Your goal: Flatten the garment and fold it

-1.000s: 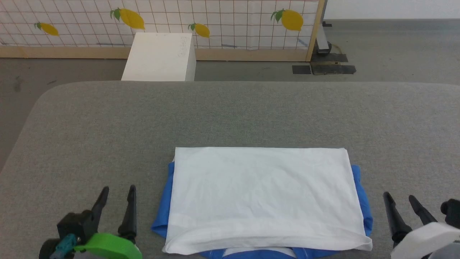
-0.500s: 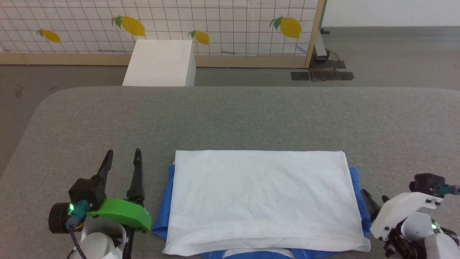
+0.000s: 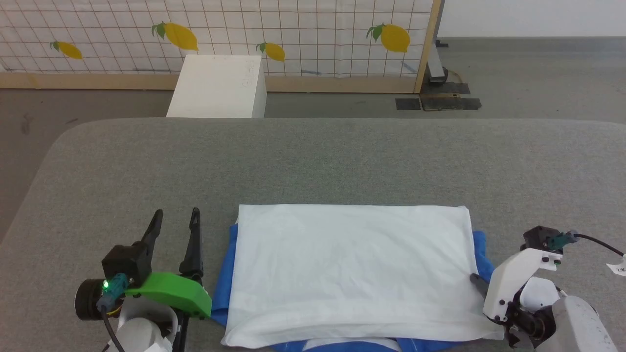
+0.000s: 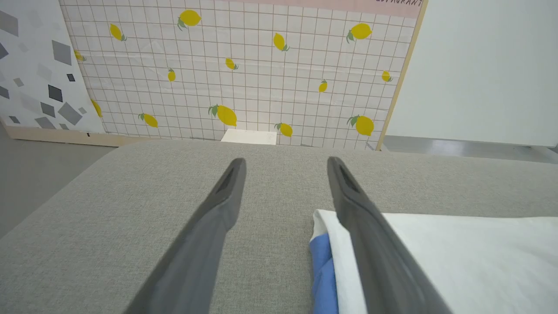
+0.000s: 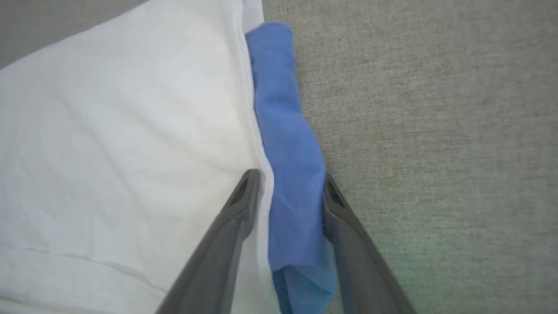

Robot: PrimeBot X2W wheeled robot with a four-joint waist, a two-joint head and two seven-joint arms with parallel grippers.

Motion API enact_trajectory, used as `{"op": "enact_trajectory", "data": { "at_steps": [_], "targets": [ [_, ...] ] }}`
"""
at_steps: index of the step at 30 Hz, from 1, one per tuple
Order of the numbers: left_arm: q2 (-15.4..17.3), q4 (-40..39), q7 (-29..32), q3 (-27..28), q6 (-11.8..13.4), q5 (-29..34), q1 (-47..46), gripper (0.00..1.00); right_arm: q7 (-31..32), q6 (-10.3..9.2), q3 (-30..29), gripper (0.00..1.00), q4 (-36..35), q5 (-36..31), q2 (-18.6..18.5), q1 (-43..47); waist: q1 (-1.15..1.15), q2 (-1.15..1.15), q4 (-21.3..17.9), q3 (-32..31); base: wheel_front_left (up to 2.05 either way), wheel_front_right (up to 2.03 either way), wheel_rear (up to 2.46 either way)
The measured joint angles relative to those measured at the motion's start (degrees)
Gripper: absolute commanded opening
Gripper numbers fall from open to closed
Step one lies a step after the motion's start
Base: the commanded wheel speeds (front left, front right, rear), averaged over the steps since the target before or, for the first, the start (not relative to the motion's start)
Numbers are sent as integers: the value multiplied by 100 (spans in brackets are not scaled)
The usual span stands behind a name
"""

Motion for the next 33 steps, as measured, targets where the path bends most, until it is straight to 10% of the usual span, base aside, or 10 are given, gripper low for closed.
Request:
{"op": "enact_trajectory", "data": {
  "at_steps": [10, 22, 33],
  "targets": [
    [-104, 26, 0, 175, -88, 180, -2, 100, -305, 0, -53, 0, -218, 48, 77, 55, 0, 0, -48, 22, 0, 0, 0],
    [-256, 24, 0, 294, -209, 280, -2, 100, -129, 2, -1619, 0, -2092, -2126, 79, 568, 0, 0, -75, 91, 0, 0, 0],
    [-301, 54, 0, 360, -309, 349, 0, 100, 257, 2, -501, 0, -3642, -1756, 77, 1027, 0, 0, -69, 86, 0, 0, 0]
  ]
}}
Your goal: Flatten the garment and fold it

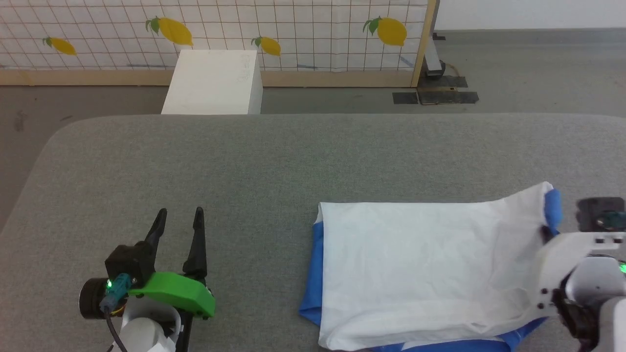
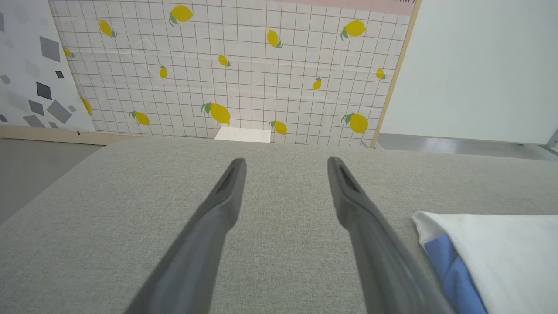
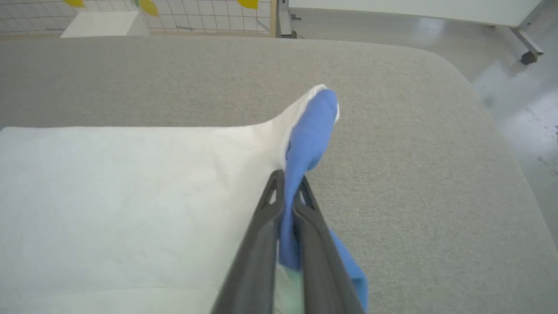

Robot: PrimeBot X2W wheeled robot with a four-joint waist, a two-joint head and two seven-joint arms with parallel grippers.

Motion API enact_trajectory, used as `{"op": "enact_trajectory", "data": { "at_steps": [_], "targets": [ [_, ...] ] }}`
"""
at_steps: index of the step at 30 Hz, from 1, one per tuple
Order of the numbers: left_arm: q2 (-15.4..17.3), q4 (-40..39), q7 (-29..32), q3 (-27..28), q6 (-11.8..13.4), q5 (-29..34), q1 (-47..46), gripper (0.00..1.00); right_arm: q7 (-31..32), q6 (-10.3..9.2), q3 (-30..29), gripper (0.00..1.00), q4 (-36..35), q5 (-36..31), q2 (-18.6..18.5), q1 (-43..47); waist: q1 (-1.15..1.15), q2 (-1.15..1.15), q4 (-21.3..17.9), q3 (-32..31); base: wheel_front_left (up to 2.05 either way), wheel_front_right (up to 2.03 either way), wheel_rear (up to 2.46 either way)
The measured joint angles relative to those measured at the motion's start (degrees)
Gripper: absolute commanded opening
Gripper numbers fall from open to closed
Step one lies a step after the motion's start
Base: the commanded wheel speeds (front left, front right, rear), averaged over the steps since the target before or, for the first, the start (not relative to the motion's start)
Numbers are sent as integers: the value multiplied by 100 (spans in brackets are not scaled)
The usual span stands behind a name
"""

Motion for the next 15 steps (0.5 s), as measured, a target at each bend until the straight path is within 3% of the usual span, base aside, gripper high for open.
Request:
{"op": "enact_trajectory", "data": {
  "at_steps": [8, 15],
  "targets": [
    [-41, 22, 0, 5, -59, 43, -1, 100, 654, -1, 1907, 0, -1258, 397, 1, 131, 0, 0, 70, -2, 0, 0, 0],
    [-172, 43, 0, -89, -157, 59, -168, 100, 726, -1, 2970, 0, -697, 515, 1, -392, 0, 0, 250, 153, 0, 0, 0]
  ]
}}
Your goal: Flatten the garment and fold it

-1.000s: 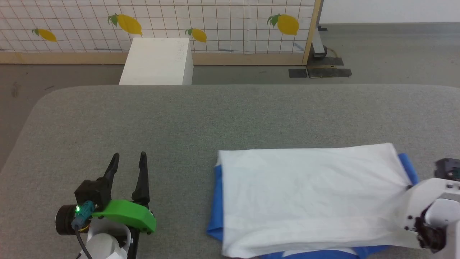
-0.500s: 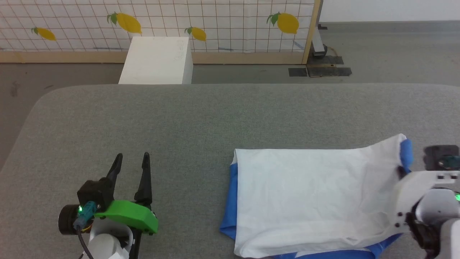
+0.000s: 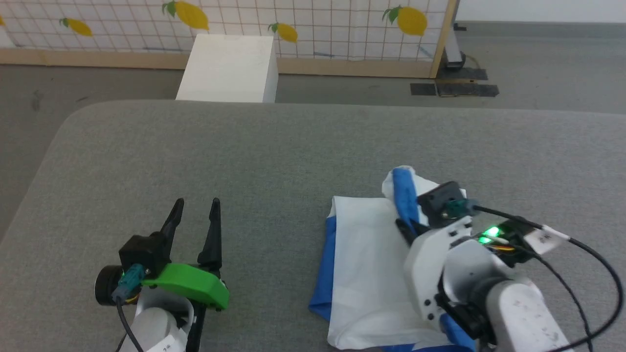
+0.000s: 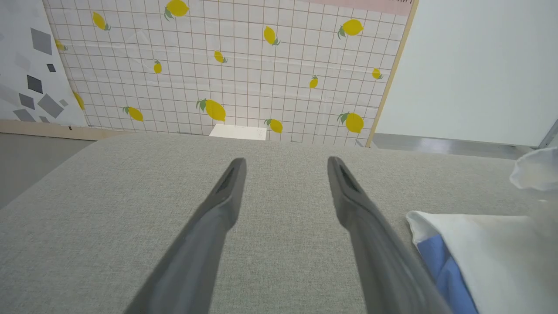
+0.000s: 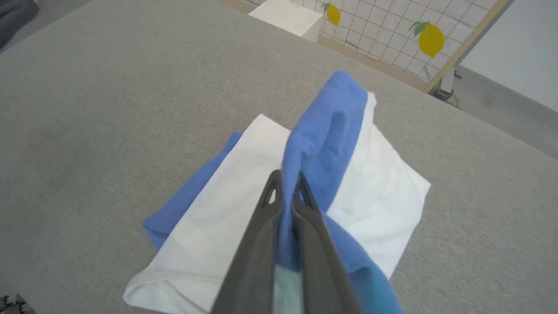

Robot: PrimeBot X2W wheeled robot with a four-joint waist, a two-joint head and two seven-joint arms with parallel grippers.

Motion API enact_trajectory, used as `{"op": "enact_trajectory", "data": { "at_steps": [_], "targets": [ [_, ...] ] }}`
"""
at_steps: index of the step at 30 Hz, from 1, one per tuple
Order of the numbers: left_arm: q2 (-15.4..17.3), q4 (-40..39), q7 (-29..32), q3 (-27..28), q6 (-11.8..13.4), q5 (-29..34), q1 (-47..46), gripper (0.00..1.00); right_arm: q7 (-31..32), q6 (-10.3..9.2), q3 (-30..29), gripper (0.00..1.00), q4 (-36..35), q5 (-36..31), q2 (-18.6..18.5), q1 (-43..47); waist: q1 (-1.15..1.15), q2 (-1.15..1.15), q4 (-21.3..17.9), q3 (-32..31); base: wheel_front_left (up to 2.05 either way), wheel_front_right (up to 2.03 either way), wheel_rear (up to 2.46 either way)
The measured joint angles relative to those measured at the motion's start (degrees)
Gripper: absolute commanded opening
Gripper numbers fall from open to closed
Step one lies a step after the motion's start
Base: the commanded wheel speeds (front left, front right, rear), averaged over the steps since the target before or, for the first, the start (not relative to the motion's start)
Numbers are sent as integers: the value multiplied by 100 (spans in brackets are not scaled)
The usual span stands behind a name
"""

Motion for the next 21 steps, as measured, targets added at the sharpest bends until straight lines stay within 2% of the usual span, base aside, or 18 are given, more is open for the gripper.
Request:
{"op": "enact_trajectory", "data": {
  "at_steps": [14, 15, 16, 17, 21],
  "targets": [
    [-151, 78, 0, 80, -102, 142, -270, 100, -169, 0, 1081, 1, 2168, 602, -4, -1014, 0, 0, 422, 504, 0, 0, 0],
    [-160, 91, 0, 85, -103, 142, -277, 100, -147, 0, 1152, 35, 2291, 669, -7, -1049, 0, 0, 444, 528, 0, 0, 0],
    [-169, 101, 0, 89, -107, 142, -279, 100, -119, 0, 1217, 60, 2356, 715, -9, -1075, 0, 0, 459, 545, 0, 0, 0],
    [-179, 112, 0, 96, -121, 143, -280, 100, -91, 0, 1277, 100, 2406, 809, -3, -1084, 0, 0, 473, 560, 0, 0, 0],
    [-191, 134, 0, 154, -132, 192, -279, 100, -175, 0, 1377, 100, 2334, 1099, -1, -1084, 1, 0, 434, 542, 0, 0, 0]
  ]
}}
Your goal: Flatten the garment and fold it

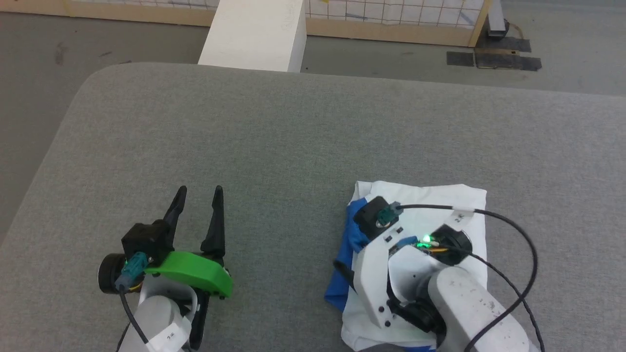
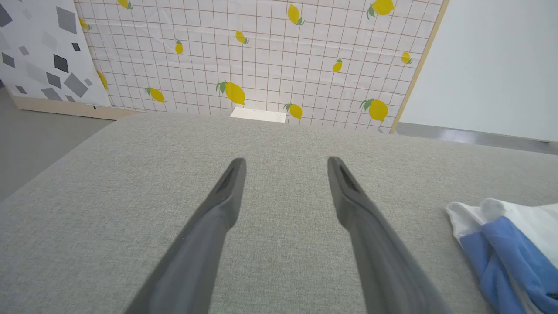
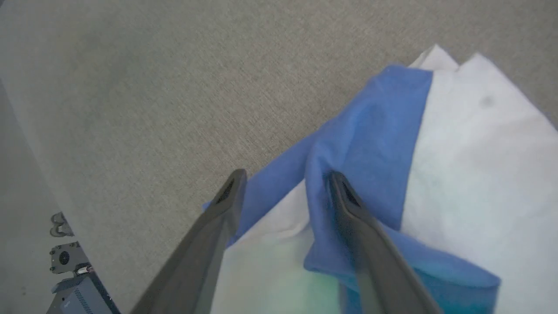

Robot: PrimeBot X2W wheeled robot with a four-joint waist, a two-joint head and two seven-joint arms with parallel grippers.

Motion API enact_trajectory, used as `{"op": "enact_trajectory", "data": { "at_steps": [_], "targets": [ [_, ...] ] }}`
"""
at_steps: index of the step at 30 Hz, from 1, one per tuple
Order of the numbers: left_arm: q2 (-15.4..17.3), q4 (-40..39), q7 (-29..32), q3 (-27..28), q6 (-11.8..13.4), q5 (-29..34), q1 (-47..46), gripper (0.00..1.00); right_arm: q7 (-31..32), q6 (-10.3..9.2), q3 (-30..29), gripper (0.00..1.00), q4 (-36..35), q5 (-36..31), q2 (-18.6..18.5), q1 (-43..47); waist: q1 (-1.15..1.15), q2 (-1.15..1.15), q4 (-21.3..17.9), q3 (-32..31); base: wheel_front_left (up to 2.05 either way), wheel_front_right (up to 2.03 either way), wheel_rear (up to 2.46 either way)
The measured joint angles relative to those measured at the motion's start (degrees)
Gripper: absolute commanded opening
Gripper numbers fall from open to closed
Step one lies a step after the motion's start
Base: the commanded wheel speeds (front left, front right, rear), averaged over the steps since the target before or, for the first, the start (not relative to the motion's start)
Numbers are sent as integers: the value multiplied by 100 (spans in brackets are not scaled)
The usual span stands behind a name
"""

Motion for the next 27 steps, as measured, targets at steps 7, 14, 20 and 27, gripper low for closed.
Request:
{"op": "enact_trajectory", "data": {
  "at_steps": [7, 14, 20, 27],
  "targets": [
    [-5, -13, 0, 131, -36, 48, 27, 100, -1712, 0, -839, 100, -1273, 437, 8, 99, 0, 0, -231, -177, 0, 0, 0],
    [-5, -87, 0, 240, -37, 71, 134, 100, -2663, -1, -2375, 100, -1973, 634, 0, 1032, 0, 0, -532, -373, 0, 0, 0],
    [-22, -113, 0, 248, -47, 94, 174, 100, -2675, -1, -3132, 100, -1445, 1016, -7, 1546, 0, 0, -682, -489, 0, 0, 0],
    [-48, -102, 0, 208, -66, 101, 175, 100, -2100, -1, -3151, 100, -288, 1171, -2, 1651, 0, 0, -613, -474, 0, 0, 0]
  ]
}}
